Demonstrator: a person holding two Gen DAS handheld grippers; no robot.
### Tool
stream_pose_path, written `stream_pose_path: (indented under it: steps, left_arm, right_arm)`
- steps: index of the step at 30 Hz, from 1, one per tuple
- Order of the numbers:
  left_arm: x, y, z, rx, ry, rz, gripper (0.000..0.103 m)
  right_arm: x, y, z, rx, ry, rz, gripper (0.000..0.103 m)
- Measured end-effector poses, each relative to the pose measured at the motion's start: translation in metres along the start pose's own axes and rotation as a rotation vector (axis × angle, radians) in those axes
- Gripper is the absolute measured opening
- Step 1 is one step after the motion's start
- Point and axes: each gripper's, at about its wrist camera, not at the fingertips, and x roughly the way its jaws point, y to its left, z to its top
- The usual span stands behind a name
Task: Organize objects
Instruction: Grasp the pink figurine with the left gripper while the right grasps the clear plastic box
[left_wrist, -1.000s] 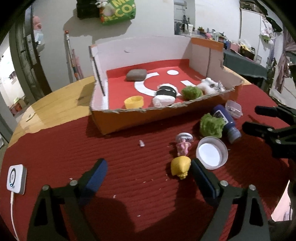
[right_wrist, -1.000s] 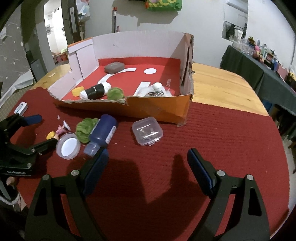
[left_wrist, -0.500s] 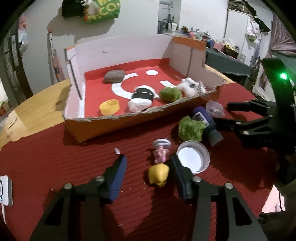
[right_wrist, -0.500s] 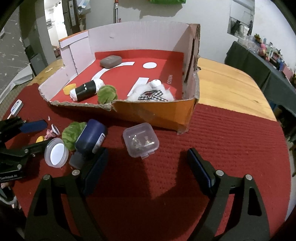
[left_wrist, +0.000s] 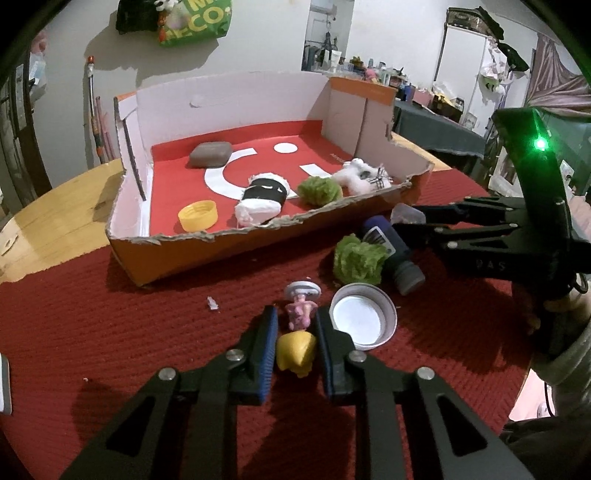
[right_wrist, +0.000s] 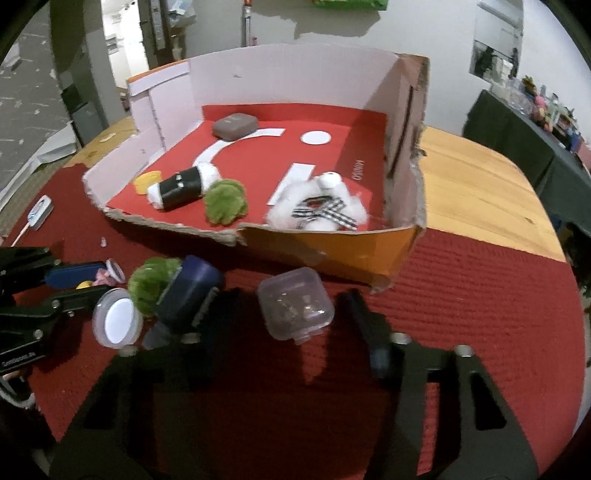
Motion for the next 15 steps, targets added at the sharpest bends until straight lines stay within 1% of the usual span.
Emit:
stream_pose_path:
  steps: [5,15]
  left_arm:
    - [-0.008,-0.001,0.000,-0.006,-0.017,-0.008,0.021]
    - [-0.038,-0.007,0.002,0.002,-0.089,-0.005,0.021]
  right_arm:
    - [-0.010,0.008,-0.006,0.001,-0.002,0.061,0.038]
    - [-0.047,0.027,-0.010,-0.022,-0.068,0.090,0.038]
